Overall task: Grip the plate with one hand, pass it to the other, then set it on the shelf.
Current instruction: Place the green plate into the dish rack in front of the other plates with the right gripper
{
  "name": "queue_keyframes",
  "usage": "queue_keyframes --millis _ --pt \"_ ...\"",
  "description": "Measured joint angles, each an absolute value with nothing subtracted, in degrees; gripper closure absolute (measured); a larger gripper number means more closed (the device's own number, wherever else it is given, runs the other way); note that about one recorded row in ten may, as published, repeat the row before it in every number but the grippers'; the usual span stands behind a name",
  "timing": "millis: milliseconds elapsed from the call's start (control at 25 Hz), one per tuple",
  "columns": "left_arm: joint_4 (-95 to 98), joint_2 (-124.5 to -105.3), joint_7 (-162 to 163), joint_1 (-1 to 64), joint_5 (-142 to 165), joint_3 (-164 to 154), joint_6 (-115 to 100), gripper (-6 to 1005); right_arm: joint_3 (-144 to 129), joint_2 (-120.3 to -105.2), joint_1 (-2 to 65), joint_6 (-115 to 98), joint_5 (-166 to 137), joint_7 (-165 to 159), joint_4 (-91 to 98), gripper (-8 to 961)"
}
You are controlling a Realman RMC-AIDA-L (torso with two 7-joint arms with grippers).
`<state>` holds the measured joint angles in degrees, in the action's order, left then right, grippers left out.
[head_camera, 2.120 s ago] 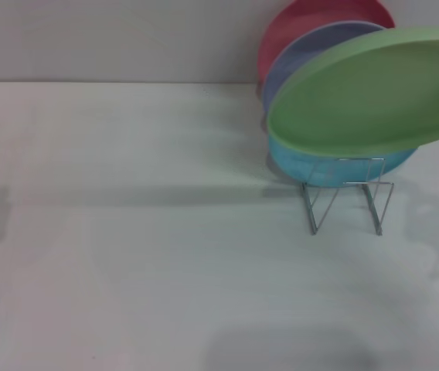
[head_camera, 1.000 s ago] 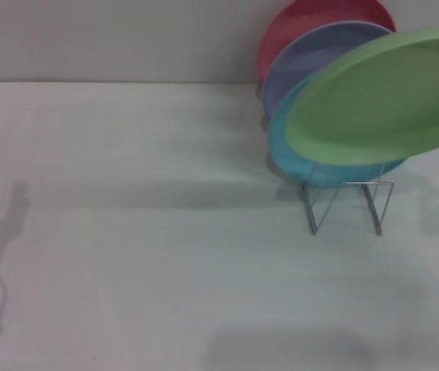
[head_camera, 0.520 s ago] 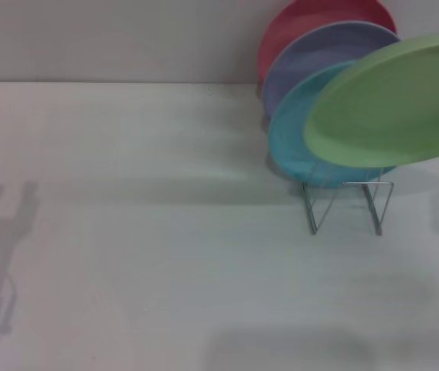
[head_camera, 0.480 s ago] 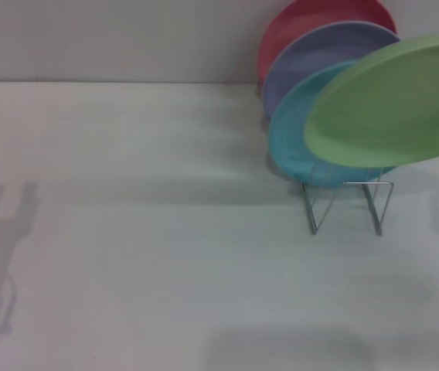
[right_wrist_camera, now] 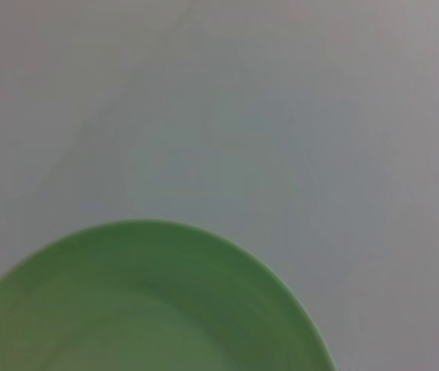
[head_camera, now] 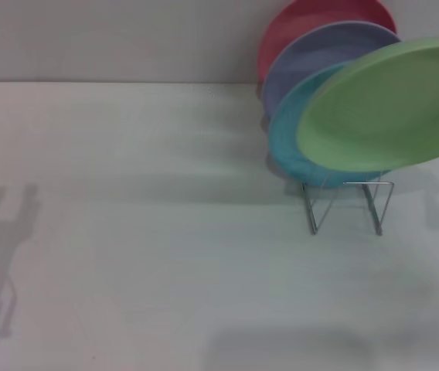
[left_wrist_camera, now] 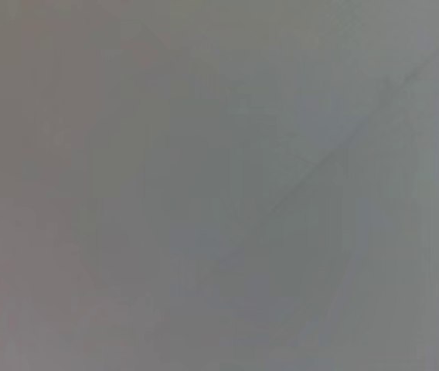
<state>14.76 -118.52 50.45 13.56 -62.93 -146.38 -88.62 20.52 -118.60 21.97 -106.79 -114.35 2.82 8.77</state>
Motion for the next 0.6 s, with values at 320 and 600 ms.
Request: queue_keyframes --millis 320,600 --pt "14.8 -118.39 51.2 13.9 -62.9 -146.5 -89.1 215 20.4 -118.63 21.3 -104.3 -114.8 2.7 9.8 937" --pt "14.9 -118.38 51.3 14.3 -62.8 -146.5 -89.2 215 20.2 -118.71 20.9 -102.1 -116.6 2.6 10.0 937"
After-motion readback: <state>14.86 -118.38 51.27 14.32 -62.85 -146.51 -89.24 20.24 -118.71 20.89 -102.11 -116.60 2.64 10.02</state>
